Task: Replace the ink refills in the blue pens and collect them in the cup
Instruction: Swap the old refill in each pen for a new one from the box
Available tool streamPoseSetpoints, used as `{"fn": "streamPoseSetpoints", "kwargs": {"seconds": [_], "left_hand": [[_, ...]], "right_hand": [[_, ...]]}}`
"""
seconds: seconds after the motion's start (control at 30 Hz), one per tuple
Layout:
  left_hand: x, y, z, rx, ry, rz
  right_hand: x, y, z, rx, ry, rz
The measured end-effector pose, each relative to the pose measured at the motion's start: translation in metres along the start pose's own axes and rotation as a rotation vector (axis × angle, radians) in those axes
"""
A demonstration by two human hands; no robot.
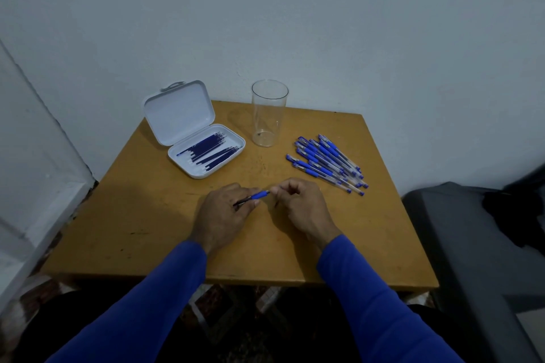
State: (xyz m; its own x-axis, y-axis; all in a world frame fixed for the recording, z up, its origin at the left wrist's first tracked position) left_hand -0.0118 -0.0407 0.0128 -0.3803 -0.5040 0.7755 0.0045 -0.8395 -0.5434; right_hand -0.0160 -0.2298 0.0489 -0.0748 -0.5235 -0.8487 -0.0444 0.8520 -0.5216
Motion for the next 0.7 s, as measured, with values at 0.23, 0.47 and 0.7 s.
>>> {"fn": "streamPoseSetpoints", "kwargs": {"seconds": [0.23, 0.47, 0.7], "left_hand": [[0.0023, -0.0002, -0.0001, -0.004, 0.009, 0.018], [0.0026, -0.0003, -0.0003, -0.001, 0.023, 0.003], [0.0013, -0.0011, 0.0004, 0.039, 0.005, -0.037]], "right_hand": [[-0.0034, -0.0031, -0.0013, -0.034, -0.011, 0.073], [-0.0019, 0.0011, 0.0004, 0.004, 0.022, 0.046], [-0.0027, -0.0051, 0.0053, 0.045, 0.098, 0.114]]}}
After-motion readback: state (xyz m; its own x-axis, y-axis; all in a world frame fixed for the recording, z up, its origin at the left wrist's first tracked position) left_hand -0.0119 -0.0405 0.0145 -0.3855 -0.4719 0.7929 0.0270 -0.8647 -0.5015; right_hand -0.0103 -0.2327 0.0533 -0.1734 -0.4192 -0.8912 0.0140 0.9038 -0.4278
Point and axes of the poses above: each hand's wrist, its own z-axis towards the middle knuckle, its own y-axis out of the palm, x = y × z, the point moved 1 cm from there along z, towards the middle knuckle, and after that the axes turned 8 degrees about -z, right-handed, at the moved point
